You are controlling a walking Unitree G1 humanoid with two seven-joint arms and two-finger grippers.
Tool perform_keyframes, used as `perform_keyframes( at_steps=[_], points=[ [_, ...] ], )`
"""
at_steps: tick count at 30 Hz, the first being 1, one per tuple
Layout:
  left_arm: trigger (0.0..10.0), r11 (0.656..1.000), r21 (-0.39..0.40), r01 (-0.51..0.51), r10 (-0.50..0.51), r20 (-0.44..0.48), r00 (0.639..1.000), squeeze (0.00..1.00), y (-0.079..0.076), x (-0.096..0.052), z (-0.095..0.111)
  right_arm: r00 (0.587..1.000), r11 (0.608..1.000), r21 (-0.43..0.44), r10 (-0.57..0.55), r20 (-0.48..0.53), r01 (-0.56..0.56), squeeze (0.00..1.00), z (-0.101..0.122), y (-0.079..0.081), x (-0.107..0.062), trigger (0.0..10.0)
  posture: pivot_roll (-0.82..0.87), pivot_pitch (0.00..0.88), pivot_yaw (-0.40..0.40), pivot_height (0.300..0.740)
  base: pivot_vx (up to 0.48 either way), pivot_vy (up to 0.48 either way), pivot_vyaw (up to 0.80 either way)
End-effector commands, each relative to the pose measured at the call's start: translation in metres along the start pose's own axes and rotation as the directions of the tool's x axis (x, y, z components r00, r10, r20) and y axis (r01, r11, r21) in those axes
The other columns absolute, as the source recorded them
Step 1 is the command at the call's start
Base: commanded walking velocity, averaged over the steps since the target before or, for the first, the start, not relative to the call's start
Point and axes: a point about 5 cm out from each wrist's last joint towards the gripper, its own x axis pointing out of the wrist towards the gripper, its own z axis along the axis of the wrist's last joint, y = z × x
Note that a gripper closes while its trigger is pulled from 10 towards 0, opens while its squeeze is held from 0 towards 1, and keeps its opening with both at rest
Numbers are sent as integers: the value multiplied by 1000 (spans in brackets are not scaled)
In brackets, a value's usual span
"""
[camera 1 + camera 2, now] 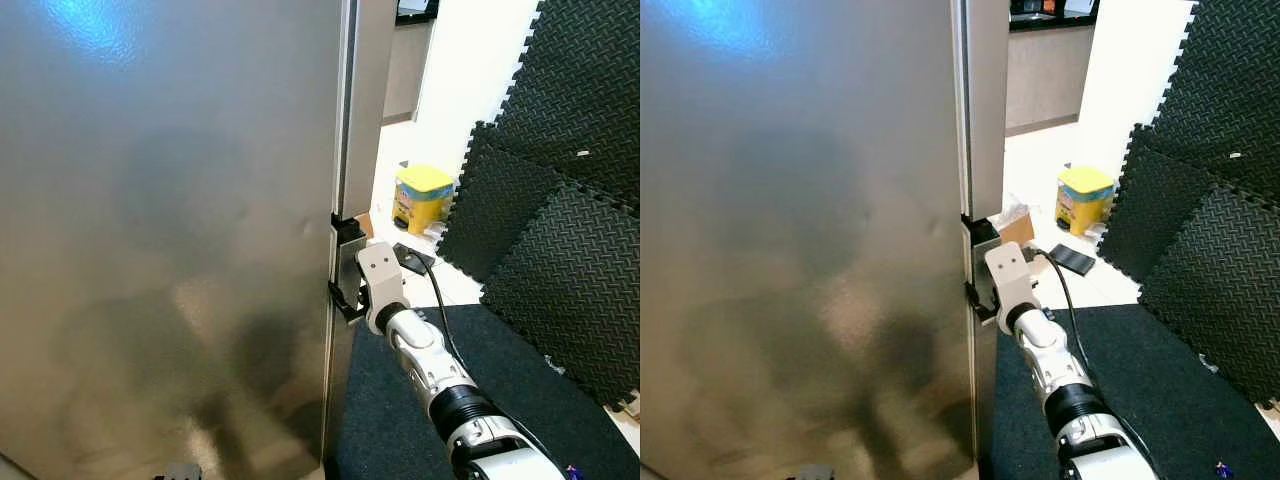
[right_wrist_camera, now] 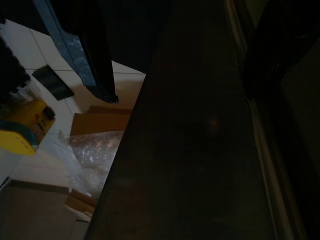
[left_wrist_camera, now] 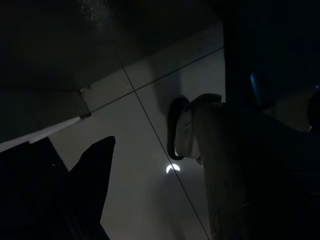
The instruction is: Restocking fridge
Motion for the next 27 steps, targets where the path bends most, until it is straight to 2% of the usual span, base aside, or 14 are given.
perform_keyframes(
  at_steps=[1, 7, 27],
  points=[
    [10000, 1000, 13, 6, -6, -28, 1000, 0, -1, -1, -7, 982, 982, 9, -188, -27, 188, 0, 0, -34, -3, 10000, -66, 0, -4, 740, 0, 0, 0],
    [10000, 1000, 16, 6, -6, -28, 1000, 0, -1, -1, -7, 971, 972, -1, -236, -47, 237, 0, -5, -42, -6, 10000, -66, 1, -2, 740, 0, 0, 0],
    [10000, 1000, 26, 8, -7, -32, 999, 0, -1, -1, -8, 950, 952, -8, -304, -63, 304, 0, -9, -51, -9, 10000, -67, 2, 2, 740, 0, 0, 0]
  ],
)
